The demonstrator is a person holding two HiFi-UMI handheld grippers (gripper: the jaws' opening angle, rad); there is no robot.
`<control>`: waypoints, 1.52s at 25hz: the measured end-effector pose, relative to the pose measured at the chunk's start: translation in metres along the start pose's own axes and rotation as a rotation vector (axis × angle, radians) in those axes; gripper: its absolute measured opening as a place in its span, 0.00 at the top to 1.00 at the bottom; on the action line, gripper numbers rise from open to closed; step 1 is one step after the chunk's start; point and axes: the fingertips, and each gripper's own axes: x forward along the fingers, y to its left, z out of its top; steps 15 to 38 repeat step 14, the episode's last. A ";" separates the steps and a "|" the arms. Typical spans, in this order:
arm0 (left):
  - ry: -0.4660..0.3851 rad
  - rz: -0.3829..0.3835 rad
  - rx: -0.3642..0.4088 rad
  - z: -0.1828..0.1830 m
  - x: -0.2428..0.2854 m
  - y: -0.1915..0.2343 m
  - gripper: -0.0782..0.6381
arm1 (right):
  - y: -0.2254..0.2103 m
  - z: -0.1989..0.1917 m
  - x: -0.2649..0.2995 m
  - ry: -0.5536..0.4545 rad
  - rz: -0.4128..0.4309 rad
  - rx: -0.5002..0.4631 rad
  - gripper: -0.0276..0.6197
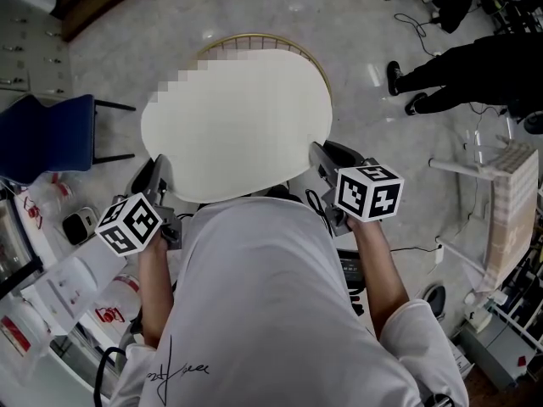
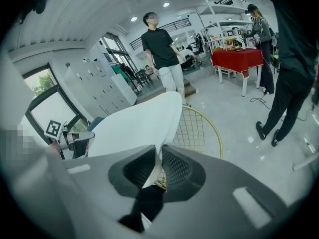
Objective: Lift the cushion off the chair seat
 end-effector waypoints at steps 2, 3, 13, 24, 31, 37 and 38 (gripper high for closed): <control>0.001 -0.001 -0.003 -0.001 0.000 0.001 0.80 | 0.001 0.001 0.001 0.002 0.002 -0.005 0.88; 0.000 0.000 -0.004 -0.001 0.000 0.001 0.80 | 0.001 0.001 0.001 0.003 0.003 -0.008 0.88; -0.005 -0.008 -0.005 0.001 -0.002 0.002 0.80 | 0.002 -0.003 0.003 0.010 0.002 -0.004 0.88; -0.002 -0.009 -0.007 -0.001 -0.002 0.002 0.80 | 0.002 -0.005 0.003 0.012 0.000 -0.002 0.88; -0.002 -0.009 -0.007 -0.001 -0.002 0.002 0.80 | 0.002 -0.005 0.003 0.012 0.000 -0.002 0.88; -0.002 -0.009 -0.007 -0.001 -0.002 0.002 0.80 | 0.002 -0.005 0.003 0.012 0.000 -0.002 0.88; -0.002 -0.009 -0.007 -0.001 -0.002 0.002 0.80 | 0.002 -0.005 0.003 0.012 0.000 -0.002 0.88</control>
